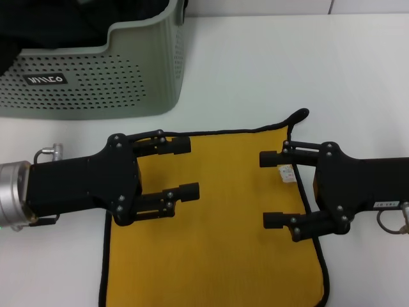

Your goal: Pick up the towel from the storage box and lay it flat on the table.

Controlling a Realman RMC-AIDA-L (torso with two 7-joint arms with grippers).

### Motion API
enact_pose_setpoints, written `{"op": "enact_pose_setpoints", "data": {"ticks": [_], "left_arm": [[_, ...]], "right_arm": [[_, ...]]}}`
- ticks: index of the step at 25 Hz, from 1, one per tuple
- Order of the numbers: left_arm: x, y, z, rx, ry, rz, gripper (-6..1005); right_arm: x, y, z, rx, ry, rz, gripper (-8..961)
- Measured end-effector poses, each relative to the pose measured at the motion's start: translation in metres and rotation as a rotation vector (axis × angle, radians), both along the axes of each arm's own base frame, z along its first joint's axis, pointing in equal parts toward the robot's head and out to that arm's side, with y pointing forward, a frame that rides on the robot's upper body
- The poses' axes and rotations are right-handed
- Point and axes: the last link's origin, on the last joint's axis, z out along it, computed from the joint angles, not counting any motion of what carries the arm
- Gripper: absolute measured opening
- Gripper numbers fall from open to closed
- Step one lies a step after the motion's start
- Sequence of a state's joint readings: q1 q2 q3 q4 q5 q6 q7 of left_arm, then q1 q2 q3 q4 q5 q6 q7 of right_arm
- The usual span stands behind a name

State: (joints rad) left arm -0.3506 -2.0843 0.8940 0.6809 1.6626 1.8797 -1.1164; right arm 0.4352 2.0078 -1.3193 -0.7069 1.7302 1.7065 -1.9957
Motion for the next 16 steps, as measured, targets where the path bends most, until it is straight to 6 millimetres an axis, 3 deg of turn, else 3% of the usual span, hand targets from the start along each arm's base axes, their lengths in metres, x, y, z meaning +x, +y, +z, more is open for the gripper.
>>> {"op": "enact_pose_setpoints", "data": {"ticks": [16], "left_arm": [[0.0061, 0.0039, 0.0048, 0.036, -0.048, -0.009, 670]], "right_arm": [[-0.0013, 0.0077, -0.0036, 0.024, -0.032, -0.005, 869]]}}
